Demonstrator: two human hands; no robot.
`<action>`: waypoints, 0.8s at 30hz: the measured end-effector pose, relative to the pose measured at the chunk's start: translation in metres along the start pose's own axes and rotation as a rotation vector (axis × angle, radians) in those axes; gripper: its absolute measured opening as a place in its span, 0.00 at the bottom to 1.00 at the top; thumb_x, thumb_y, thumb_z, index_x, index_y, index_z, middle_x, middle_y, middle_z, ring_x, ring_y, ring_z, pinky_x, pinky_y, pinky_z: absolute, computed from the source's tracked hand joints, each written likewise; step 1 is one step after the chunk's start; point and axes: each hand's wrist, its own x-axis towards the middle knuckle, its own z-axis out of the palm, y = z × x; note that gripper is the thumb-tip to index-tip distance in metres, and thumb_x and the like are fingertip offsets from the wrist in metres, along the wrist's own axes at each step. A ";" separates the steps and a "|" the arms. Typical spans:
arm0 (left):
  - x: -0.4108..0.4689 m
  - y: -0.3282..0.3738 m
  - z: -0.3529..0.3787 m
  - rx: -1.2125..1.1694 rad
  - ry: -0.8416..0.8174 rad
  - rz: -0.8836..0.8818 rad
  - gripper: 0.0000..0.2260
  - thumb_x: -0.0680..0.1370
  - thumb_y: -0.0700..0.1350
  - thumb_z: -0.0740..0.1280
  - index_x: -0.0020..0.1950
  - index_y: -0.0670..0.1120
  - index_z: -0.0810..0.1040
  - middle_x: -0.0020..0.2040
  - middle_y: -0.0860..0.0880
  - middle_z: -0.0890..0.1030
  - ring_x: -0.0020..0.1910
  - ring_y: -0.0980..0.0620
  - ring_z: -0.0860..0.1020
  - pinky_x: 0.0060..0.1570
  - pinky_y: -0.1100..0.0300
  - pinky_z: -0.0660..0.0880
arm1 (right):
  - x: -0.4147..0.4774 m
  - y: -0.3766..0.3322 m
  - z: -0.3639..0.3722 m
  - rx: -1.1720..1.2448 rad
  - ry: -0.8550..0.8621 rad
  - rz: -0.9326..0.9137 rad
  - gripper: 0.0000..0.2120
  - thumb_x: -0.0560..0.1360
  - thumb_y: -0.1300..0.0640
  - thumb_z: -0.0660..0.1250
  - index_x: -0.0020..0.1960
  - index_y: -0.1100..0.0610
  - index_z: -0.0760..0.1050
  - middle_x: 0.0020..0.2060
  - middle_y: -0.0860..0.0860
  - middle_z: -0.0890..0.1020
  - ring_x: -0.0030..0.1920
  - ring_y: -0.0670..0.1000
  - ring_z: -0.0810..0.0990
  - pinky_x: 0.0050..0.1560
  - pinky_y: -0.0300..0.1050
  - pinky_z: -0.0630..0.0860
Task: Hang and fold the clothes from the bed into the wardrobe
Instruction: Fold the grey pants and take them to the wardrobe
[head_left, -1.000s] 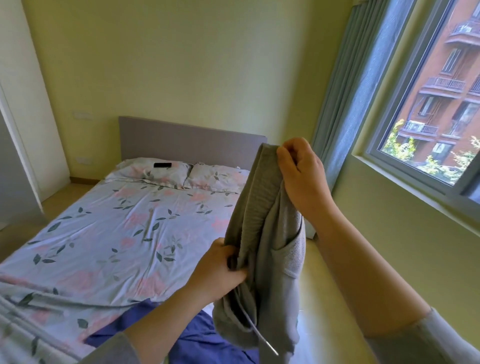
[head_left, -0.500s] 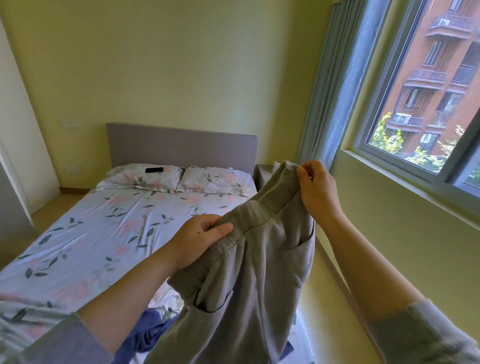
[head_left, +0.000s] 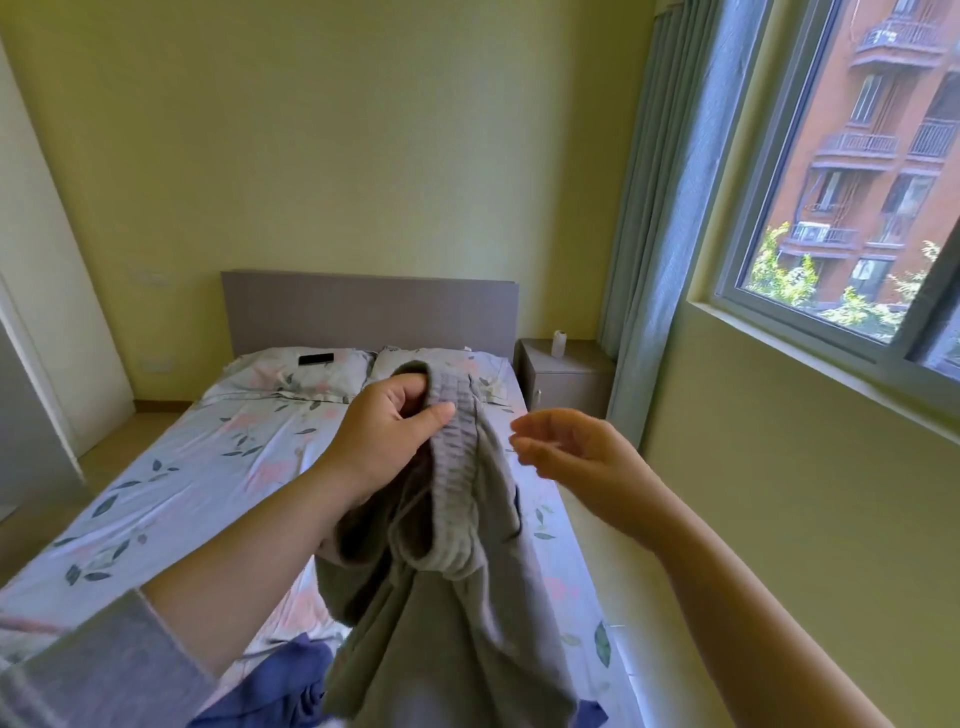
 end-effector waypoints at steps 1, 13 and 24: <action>0.002 0.003 0.001 -0.032 0.008 -0.019 0.08 0.75 0.44 0.69 0.52 0.46 0.83 0.51 0.49 0.85 0.53 0.46 0.83 0.58 0.46 0.77 | -0.003 -0.004 0.006 0.013 -0.053 -0.007 0.12 0.75 0.52 0.71 0.58 0.49 0.78 0.53 0.45 0.83 0.50 0.43 0.83 0.54 0.41 0.81; 0.040 0.029 -0.003 -0.111 0.357 -0.110 0.05 0.76 0.40 0.70 0.46 0.38 0.79 0.46 0.37 0.83 0.48 0.40 0.82 0.56 0.37 0.77 | -0.007 -0.016 0.045 -0.602 0.119 -0.436 0.38 0.71 0.48 0.75 0.76 0.47 0.59 0.76 0.46 0.60 0.62 0.53 0.77 0.54 0.51 0.80; 0.043 0.036 -0.024 -0.039 0.232 -0.104 0.16 0.69 0.55 0.69 0.43 0.42 0.81 0.42 0.42 0.83 0.46 0.49 0.80 0.58 0.41 0.77 | 0.018 -0.018 0.030 -0.525 0.383 -0.409 0.12 0.76 0.52 0.68 0.36 0.53 0.70 0.33 0.45 0.76 0.31 0.47 0.75 0.34 0.45 0.77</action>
